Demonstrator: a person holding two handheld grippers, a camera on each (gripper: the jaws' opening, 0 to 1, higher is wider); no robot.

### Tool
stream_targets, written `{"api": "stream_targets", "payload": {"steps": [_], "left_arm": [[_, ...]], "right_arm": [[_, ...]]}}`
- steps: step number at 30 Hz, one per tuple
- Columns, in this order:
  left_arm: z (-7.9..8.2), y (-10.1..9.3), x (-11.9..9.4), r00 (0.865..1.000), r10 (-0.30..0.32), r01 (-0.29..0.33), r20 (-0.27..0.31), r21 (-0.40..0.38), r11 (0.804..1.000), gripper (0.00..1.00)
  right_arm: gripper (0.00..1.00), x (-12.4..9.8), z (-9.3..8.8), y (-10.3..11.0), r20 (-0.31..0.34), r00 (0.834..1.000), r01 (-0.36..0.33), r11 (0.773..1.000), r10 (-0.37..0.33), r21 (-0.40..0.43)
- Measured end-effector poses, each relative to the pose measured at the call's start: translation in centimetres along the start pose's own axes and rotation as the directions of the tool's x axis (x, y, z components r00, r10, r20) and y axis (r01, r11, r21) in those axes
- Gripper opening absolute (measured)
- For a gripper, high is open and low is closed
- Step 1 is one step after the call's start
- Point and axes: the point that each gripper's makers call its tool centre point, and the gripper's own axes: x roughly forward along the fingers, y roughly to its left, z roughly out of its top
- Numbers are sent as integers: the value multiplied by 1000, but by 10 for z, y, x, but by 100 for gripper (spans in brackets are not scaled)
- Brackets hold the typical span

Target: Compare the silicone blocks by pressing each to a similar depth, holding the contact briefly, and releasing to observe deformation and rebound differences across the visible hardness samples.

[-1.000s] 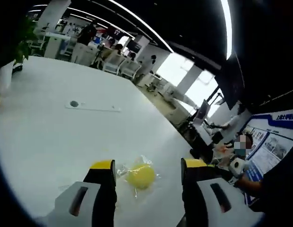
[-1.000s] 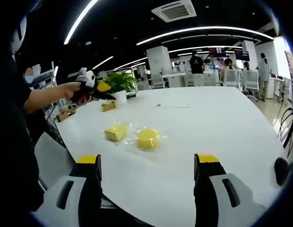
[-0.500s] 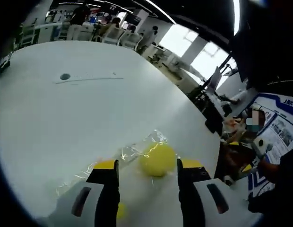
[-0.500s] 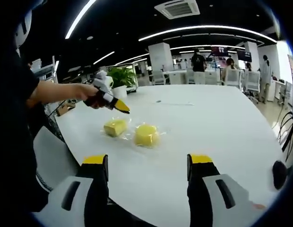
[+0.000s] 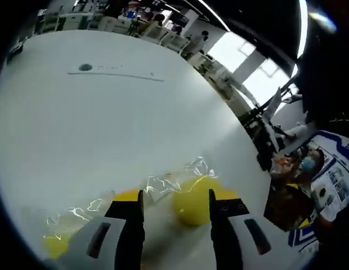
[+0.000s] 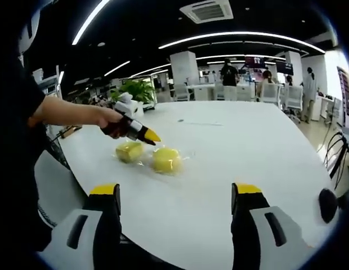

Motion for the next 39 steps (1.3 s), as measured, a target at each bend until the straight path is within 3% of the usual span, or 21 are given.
{"api": "stream_targets", "payload": {"steps": [5, 11, 13, 15, 17, 18, 22, 23, 27, 29, 30, 32, 34, 36, 37, 39], "left_arm": [[-9, 2, 8, 999, 17, -17, -37, -11, 1000, 41], [-8, 12, 24, 999, 33, -36, -34, -75, 997, 39], [1, 11, 28, 999, 28, -25, 16, -144, 989, 33], [5, 12, 31, 999, 11, -3, 33, -222, 975, 29], [4, 10, 33, 999, -9, 18, 31, -316, 949, 27], [4, 8, 34, 999, -20, 32, 40, -325, 945, 26], [-6, 2, 35, 999, -48, 52, 19, -316, 947, 20], [-8, 1, 35, 998, -54, 56, 14, -268, 962, 20], [-9, -5, 37, 998, -62, 68, 32, -287, 955, 17], [-7, -15, 38, 991, -123, 131, 45, -328, 935, 0], [-6, -16, 40, 991, -120, 132, 55, -372, 919, 0], [3, -24, 41, 974, -185, 218, 130, -314, 924, 0], [4, -27, 38, 965, -202, 253, 169, -378, 890, 0], [4, -30, 33, 960, -214, 265, 178, -348, 899, 0], [7, -37, 29, 951, -245, 291, 189, -280, 915, 0], [7, -45, 22, 951, -267, 293, 159, -174, 940, 0]], "right_arm": [[74, 3, 0, 1, -9, 1000, -10, 1000, 10, -9], [73, 4, -4, -4, -10, 1000, -14, 1000, 14, 23], [71, 4, -5, -4, -13, 1000, -15, 999, 16, 29], [70, 4, -7, -5, -18, 1000, -15, 999, 15, 32], [69, 3, -9, -6, -24, 1000, -12, 999, 13, 33], [68, 3, -10, -7, -27, 1000, -11, 999, 12, 30], [66, 1, -9, -9, -17, 1000, -6, 999, 6, 36], [65, 0, -9, -10, -15, 1000, -5, 999, 5, 37], [64, -1, -10, -11, -13, 1000, 3, 999, -3, 48], [63, -1, -12, -10, -25, 1000, 1, 999, 0, 44], [62, -2, -13, -8, -29, 1000, -1, 999, 2, 34], [62, -2, -14, -8, -36, 999, 7, 1000, -6, 30], [68, -4, -8, -11, -10, 1000, 24, 999, -24, 49], [65, -6, -1, -10, 26, 999, 18, 994, -21, 109], [64, -8, 0, -13, 29, 999, 20, 991, -24, 129], [63, -10, 3, -16, 32, 999, 32, 991, -36, 132]]}}
